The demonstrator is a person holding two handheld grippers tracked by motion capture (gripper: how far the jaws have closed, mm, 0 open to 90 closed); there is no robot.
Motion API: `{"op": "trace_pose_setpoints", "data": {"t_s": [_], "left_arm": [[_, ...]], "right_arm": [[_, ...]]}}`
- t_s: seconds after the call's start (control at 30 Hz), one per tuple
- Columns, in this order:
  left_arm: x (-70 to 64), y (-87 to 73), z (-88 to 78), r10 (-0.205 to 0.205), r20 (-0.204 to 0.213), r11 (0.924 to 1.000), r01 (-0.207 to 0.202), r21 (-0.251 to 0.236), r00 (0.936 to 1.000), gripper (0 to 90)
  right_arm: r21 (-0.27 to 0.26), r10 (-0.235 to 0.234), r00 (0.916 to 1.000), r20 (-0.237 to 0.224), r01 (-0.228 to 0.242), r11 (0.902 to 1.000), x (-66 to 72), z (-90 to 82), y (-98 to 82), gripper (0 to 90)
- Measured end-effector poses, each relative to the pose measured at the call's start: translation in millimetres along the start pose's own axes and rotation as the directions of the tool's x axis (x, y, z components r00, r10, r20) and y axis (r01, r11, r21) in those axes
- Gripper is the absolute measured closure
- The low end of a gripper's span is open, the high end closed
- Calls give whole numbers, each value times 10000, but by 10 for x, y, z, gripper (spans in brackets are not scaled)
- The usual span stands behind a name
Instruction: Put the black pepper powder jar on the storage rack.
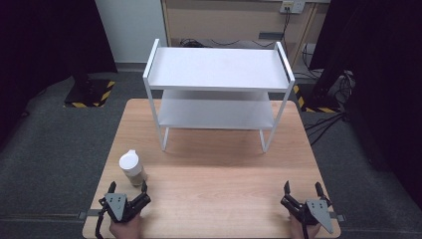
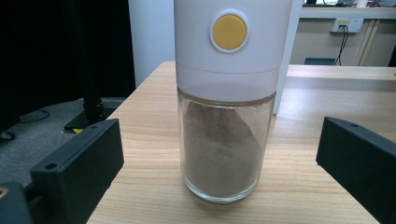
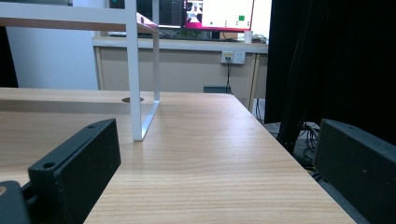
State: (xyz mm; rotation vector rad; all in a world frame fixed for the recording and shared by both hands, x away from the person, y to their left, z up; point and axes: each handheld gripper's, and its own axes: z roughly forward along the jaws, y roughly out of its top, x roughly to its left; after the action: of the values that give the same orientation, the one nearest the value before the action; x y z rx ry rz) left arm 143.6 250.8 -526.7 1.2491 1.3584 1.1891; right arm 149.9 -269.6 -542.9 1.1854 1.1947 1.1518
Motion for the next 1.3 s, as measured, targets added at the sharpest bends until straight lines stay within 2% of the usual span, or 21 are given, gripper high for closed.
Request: {"op": "trace_pose_setpoints", "data": {"t_s": [0.17, 0.2, 0.27, 0.47, 0.53, 0.63, 0.77, 0.93, 1.3], "left_arm": [[-1, -4, 6, 195, 55, 9998, -195, -84, 9998, 3], [17, 2, 10, 294, 175, 9995, -292, -97, 9994, 2], [47, 6, 10, 267, 333, 9995, -262, -148, 9991, 2], [77, 36, 2, 207, 450, 9996, -200, -179, 9988, 2], [70, 62, 12, 160, 456, 9998, -154, -132, 9988, 2], [28, 81, 44, 301, 475, 9995, -295, -139, 9984, 2], [-28, 97, 85, 60, 270, 9996, -53, -280, 9996, 2], [-29, 145, 144, -223, 162, 9990, 230, -393, 9996, 2], [14, 363, 295, -222, 134, 9996, 225, -190, 9997, 18]], "right_arm": [[15, 17, 10000, 4, -17, 10000, -2, 1, 3, 10], [40, 14, 10000, 1, -14, 10000, -1, 4, 7, 10], [71, -25, 10000, -15, 26, 10000, -3, 9, 11, 10], [153, 1, 10000, -6, -1, 9999, -3, 15, 24, 10], [169, -22, 10000, 8, 21, 9999, 2, 15, 27, 10], [173, -159, 9999, -1, 159, 9997, 12, 14, 26, 10], [217, -185, 9998, -27, 185, 9996, 12, 19, 32, 10], [257, -171, 9998, -44, 172, 9995, 10, 22, 38, 10], [282, -225, 9997, -82, 227, 9993, 8, 23, 42, 11]]}}
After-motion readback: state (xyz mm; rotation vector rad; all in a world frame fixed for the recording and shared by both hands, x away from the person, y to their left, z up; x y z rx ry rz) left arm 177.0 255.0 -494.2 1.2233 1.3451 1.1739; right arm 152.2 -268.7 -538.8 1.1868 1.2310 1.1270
